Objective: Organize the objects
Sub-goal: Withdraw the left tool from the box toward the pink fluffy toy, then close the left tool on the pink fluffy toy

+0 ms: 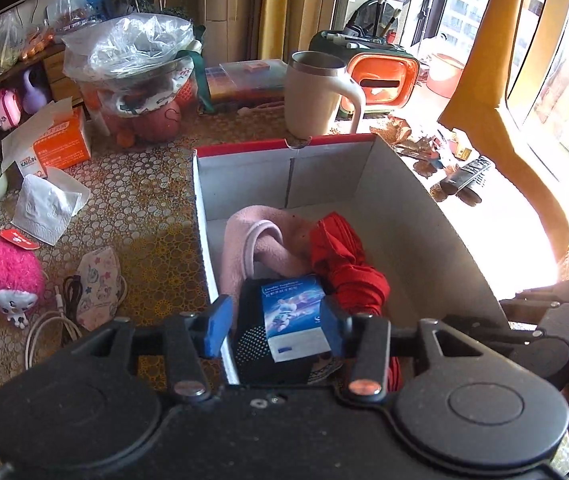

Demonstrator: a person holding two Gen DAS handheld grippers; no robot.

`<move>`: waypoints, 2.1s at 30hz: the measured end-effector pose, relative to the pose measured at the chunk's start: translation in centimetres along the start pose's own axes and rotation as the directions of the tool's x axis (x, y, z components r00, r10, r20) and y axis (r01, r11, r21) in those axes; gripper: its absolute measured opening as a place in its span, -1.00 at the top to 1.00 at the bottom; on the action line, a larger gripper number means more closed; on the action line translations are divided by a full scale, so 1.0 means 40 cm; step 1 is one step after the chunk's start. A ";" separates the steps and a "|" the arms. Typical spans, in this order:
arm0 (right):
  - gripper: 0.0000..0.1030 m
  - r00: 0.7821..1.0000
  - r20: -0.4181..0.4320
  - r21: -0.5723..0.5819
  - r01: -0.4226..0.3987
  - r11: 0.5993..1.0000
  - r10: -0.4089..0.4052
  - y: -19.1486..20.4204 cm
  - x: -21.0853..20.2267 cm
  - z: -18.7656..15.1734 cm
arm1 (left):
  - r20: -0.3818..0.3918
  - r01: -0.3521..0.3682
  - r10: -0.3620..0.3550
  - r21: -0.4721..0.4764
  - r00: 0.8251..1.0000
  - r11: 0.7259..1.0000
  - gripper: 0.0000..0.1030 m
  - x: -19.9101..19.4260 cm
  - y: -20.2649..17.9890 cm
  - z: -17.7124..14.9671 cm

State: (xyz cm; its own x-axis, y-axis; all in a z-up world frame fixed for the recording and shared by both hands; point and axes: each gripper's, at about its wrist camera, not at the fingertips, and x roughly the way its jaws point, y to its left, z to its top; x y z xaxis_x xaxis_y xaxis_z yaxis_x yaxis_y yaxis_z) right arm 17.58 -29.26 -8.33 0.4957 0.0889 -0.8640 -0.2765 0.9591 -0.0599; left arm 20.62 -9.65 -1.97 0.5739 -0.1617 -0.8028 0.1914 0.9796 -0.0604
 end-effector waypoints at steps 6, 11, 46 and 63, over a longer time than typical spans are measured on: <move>0.84 1.000 -0.007 0.008 0.006 1.000 -0.006 0.002 0.000 0.003 | -0.002 -0.048 0.048 -0.037 0.999 0.998 -0.09 -0.036 0.062 -0.029; 0.84 1.000 -0.005 0.003 0.019 1.000 -0.019 0.007 -0.005 0.007 | -0.001 -0.084 0.085 -0.063 0.996 0.994 -0.24 -0.060 0.120 -0.060; 0.84 0.997 -0.061 -0.021 0.042 0.999 -0.043 0.029 -0.006 0.020 | 0.059 -0.231 0.255 -0.264 0.965 0.936 -0.97 -0.032 0.524 -0.111; 0.83 0.996 -0.079 0.016 0.035 0.999 -0.034 0.021 0.001 0.025 | 0.013 -0.326 0.345 -0.296 0.939 0.898 -0.97 0.171 0.621 -0.026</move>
State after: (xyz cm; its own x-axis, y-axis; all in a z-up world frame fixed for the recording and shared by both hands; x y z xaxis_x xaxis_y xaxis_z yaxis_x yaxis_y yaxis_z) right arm 18.17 -28.17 -7.91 0.4377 0.0351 -0.8984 -0.2458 0.9659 -0.0820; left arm 28.45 13.72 -9.58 0.6147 0.1842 -0.7669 -0.2509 0.9675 0.0313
